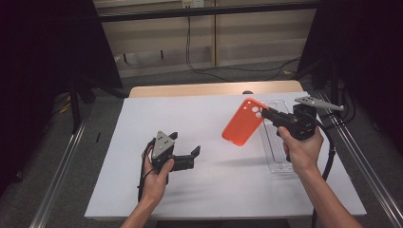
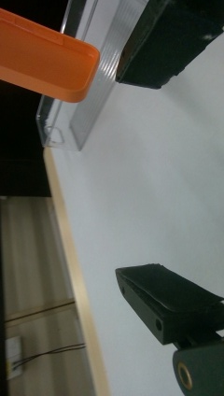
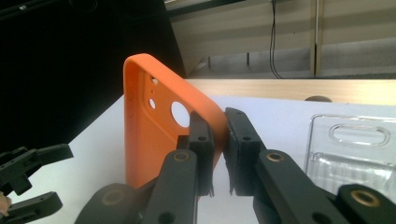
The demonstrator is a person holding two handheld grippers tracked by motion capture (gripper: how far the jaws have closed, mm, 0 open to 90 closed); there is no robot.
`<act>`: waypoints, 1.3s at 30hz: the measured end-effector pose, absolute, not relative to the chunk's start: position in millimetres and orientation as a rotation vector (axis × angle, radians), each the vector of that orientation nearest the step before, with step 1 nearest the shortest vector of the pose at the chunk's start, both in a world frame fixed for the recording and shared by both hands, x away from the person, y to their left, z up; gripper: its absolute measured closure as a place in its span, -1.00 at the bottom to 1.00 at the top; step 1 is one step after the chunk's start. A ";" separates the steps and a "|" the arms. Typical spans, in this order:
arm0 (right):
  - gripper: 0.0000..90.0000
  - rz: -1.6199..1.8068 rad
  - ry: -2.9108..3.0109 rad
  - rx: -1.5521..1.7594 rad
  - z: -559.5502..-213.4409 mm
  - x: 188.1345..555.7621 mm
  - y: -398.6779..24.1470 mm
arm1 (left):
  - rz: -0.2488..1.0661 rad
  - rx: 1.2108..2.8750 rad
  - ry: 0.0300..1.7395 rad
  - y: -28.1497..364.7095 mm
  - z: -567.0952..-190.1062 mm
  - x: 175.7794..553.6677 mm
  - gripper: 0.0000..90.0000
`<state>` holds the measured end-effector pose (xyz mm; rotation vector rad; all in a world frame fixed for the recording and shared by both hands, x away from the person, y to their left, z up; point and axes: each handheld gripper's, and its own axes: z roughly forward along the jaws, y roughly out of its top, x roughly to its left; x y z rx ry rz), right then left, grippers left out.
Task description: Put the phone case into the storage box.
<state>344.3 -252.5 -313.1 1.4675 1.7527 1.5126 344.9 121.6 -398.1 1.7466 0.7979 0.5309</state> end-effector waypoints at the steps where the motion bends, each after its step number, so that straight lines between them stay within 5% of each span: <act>1: 0.82 1.505 1.752 1.463 -311.7 344.6 -253.6 | 0.526 1.741 0.803 123.8 -398.4 344.3 -0.87; 12: 0.82 1.463 1.727 1.449 -300.5 344.6 -268.9 | 0.630 1.679 0.779 155.7 -402.4 329.4 -0.95; 39: 0.82 1.348 1.667 1.399 -268.9 360.9 -296.9 | 0.615 1.644 0.893 206.5 -428.3 320.3 -0.94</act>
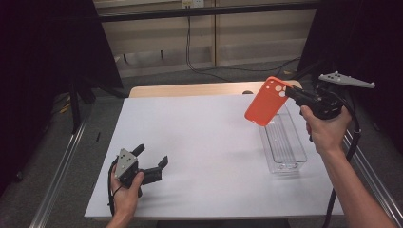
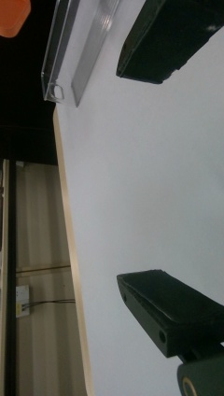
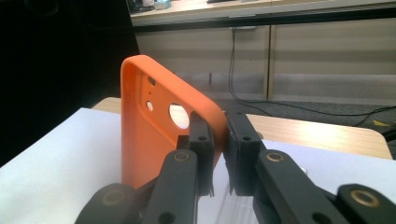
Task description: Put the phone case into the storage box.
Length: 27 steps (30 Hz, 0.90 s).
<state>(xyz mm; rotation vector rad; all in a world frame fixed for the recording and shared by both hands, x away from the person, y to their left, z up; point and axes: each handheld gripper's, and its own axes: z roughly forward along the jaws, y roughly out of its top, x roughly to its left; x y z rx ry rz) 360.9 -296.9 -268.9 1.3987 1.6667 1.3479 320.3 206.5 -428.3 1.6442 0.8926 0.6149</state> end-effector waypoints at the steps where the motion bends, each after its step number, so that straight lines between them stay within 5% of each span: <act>1: 0.82 1.340 1.666 1.396 -268.7 361.9 -297.5 | 0.615 1.639 0.892 205.8 -429.7 319.5 -0.94; 27: 0.82 1.193 1.644 1.399 -280.7 401.1 -329.5 | 0.651 1.626 0.899 203.7 -431.3 311.5 -0.94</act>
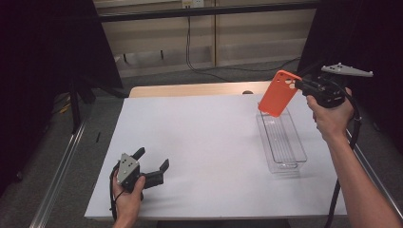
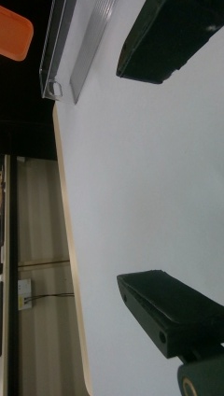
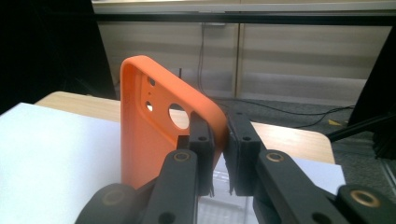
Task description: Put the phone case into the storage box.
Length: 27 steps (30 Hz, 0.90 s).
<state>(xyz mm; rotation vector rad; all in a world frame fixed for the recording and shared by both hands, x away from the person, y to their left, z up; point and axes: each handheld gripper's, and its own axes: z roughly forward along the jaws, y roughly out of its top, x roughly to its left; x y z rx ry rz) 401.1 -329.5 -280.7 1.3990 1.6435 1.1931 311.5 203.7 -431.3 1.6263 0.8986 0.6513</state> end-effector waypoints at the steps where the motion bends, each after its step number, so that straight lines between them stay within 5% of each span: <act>1: 0.83 1.187 1.645 1.401 -281.4 403.3 -330.6 | 0.650 1.625 0.898 203.9 -431.3 311.4 -0.94; 27: 0.83 1.047 1.696 1.402 -307.5 442.6 -333.7 | 0.642 1.636 0.901 203.3 -431.8 310.2 -0.94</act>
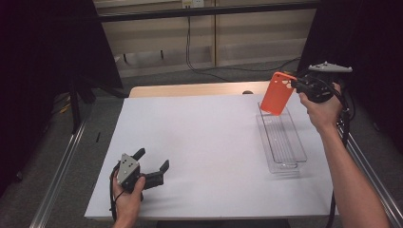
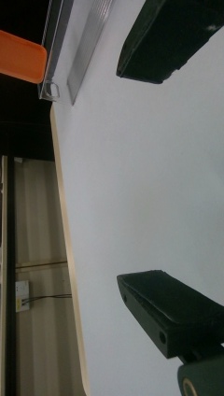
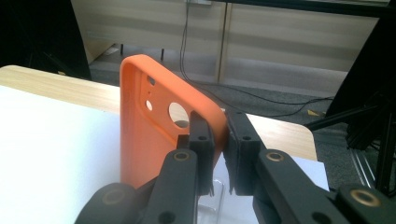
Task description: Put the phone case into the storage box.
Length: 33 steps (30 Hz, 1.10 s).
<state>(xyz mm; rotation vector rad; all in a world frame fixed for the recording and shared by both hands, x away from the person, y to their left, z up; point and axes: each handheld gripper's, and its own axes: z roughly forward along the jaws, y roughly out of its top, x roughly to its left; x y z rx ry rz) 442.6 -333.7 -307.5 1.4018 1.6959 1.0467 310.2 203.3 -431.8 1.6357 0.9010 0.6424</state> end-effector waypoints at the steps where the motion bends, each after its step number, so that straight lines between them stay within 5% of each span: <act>1: 0.83 1.044 1.698 1.406 -308.5 443.8 -333.5 | 0.642 1.637 0.899 203.3 -431.8 310.3 -0.94; 33: 0.83 0.838 1.743 1.356 -350.1 472.4 -314.2 | 0.637 1.641 0.897 200.0 -432.7 310.3 -0.94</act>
